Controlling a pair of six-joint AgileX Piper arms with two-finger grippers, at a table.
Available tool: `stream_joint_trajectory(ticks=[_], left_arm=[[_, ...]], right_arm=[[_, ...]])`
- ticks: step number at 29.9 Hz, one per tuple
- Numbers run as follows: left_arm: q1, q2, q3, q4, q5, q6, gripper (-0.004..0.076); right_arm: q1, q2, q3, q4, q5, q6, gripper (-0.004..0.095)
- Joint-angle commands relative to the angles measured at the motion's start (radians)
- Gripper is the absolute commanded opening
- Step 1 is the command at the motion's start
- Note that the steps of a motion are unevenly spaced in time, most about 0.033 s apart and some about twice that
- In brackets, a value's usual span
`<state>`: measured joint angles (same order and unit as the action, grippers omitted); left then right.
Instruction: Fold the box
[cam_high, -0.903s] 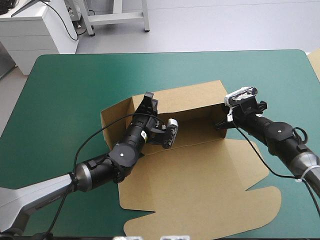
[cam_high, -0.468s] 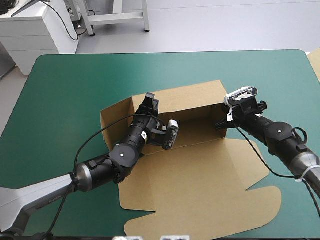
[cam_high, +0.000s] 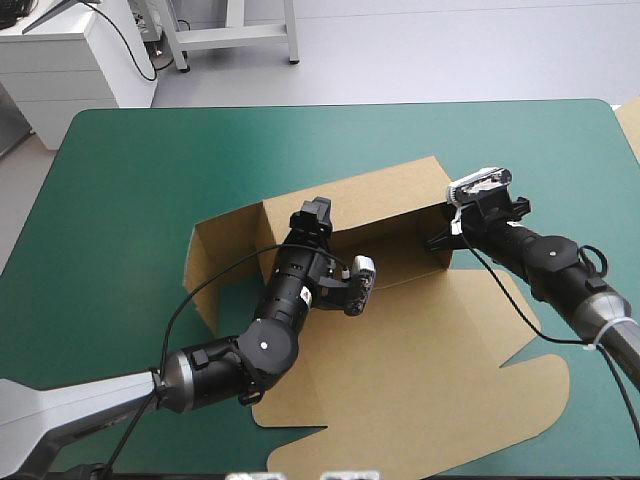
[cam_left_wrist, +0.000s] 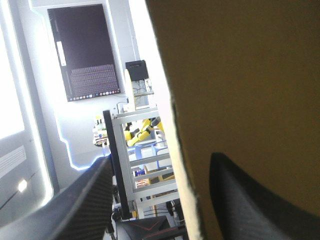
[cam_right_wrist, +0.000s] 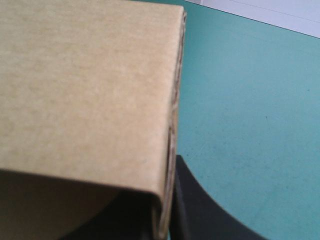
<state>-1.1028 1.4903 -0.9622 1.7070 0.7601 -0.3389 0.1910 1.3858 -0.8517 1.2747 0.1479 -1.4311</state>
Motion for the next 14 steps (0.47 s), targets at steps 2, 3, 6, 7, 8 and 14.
stream_joint_trajectory(ticks=[2,3,6,7,8,14], left_arm=[[-0.092,-0.032,-0.027,0.031,0.200,-0.059,0.0419],[-0.103,-0.032,-0.027,0.011,0.207,-0.064,0.0419],[-0.131,-0.032,-0.027,-0.083,0.217,-0.064,0.0418],[-0.139,-0.032,-0.027,-0.107,0.220,-0.064,0.0419],[-0.147,-0.032,-0.027,-0.125,0.224,-0.064,0.0419],[-0.166,-0.032,-0.046,-0.169,0.230,-0.060,0.0418]], right_arm=[[-0.002,0.051,-0.093,-0.006,-0.010,-0.017,-0.0021],[-0.002,0.066,-0.111,-0.006,-0.009,-0.017,-0.0021],[-0.002,0.116,-0.160,-0.006,0.001,-0.015,-0.0020],[-0.002,0.128,-0.174,-0.006,0.003,-0.006,-0.0021],[-0.002,0.139,-0.187,-0.006,0.003,0.007,-0.0021],[-0.002,0.166,-0.218,-0.007,0.007,0.018,-0.0021]])
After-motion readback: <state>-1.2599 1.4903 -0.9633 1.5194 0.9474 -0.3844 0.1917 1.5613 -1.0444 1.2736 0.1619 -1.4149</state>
